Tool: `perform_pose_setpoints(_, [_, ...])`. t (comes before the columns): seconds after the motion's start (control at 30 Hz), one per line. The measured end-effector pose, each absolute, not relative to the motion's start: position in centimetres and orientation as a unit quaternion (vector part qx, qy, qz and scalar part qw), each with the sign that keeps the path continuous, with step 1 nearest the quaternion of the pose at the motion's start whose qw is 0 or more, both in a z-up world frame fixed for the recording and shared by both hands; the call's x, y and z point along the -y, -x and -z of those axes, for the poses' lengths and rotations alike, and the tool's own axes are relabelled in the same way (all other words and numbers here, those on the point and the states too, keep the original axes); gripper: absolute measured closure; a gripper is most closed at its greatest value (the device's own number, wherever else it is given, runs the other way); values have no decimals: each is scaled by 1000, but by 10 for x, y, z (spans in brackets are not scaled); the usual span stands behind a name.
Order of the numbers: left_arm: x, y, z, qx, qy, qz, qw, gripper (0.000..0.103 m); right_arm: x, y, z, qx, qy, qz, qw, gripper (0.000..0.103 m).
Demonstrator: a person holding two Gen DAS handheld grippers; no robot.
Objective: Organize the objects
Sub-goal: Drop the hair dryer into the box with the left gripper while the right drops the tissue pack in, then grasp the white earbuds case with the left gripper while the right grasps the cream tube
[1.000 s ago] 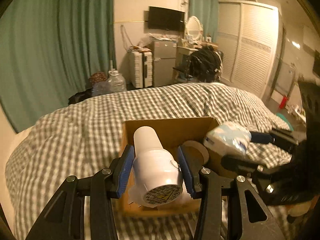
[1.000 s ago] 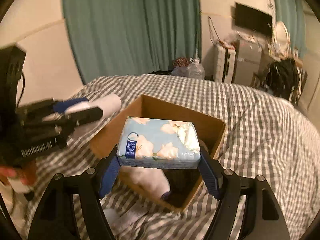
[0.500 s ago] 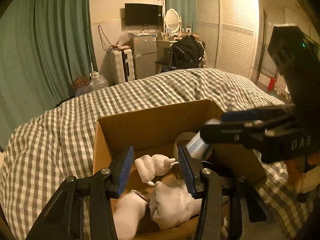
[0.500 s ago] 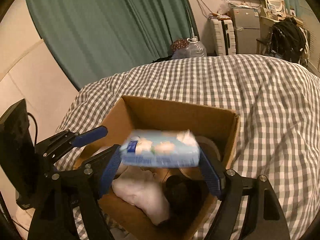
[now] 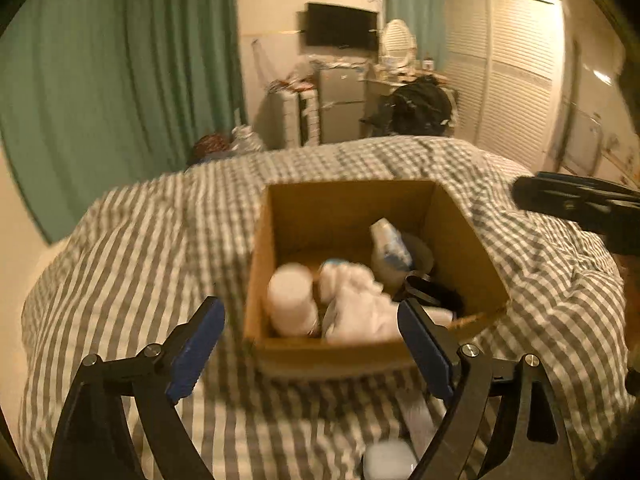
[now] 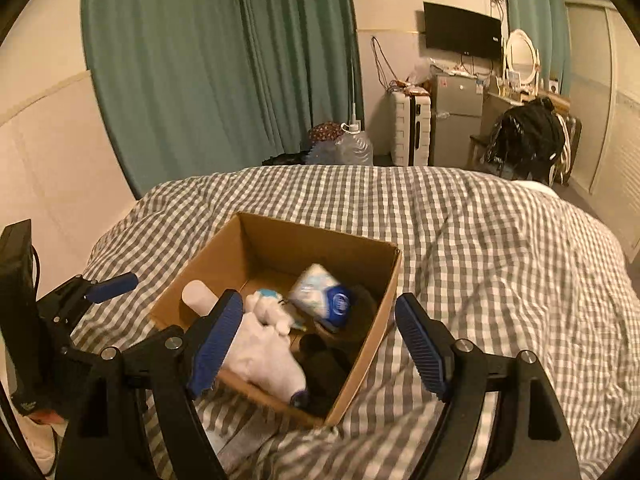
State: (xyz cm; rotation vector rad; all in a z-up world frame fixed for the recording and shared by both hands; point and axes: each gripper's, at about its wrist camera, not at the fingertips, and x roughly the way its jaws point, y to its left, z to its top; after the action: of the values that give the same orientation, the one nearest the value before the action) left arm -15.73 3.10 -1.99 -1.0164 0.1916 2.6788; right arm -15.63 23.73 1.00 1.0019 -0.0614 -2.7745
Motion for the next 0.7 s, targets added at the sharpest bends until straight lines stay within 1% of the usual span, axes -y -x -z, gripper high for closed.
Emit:
perform_pose_setpoints(0.1, [-19, 147, 29, -46, 370, -921, 116, 12, -228, 137, -14, 11, -335, 938, 92, 25])
perform_pose_setpoints(0.23, [-11, 131, 41, -36, 375, -922, 93, 12, -210, 113, -4, -5, -345, 933, 104, 25])
perform_pose_setpoints(0.37, [-10, 119, 53, -48, 370, -924, 86, 12, -197, 99, 27, -4, -364, 925, 110, 25])
perform_pose_setpoints(0.47, [-8, 117, 66, -51, 386, -917, 85, 12, -189, 104, 60, 8, -411, 904, 122, 25])
perform_pose_setpoints(0.57, [-3, 122, 78, -64, 410, -908, 60, 12, -182, 106, 84, -7, -437, 892, 118, 25])
perform_pose_setpoints(0.7, [7, 128, 90, -46, 428, -901, 51, 12, -175, 109, 100, -16, -458, 881, 119, 25])
